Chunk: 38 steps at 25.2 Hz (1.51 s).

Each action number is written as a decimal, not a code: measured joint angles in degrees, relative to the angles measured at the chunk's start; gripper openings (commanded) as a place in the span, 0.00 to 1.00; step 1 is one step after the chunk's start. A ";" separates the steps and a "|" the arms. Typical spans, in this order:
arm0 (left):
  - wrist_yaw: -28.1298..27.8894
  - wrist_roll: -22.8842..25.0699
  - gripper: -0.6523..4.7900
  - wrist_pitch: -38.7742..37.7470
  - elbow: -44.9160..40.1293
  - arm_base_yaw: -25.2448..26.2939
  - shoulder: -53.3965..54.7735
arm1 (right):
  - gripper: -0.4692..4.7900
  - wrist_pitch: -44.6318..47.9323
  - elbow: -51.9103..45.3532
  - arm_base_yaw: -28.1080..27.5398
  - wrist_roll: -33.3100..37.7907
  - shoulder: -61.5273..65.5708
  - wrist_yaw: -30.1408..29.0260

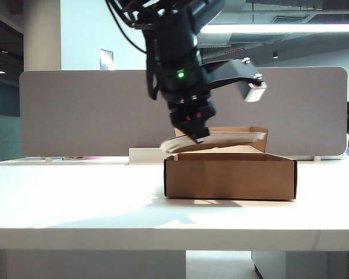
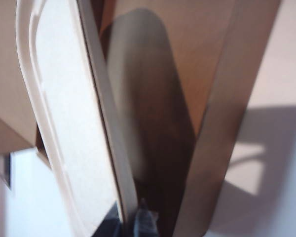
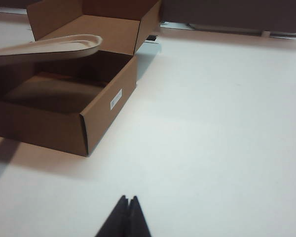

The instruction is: Pick up the lid and place it into the paper box.

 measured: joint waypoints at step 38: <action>14.19 -16.26 0.25 3.48 0.33 4.85 -5.57 | 0.09 0.20 0.00 0.00 1.14 0.00 -0.04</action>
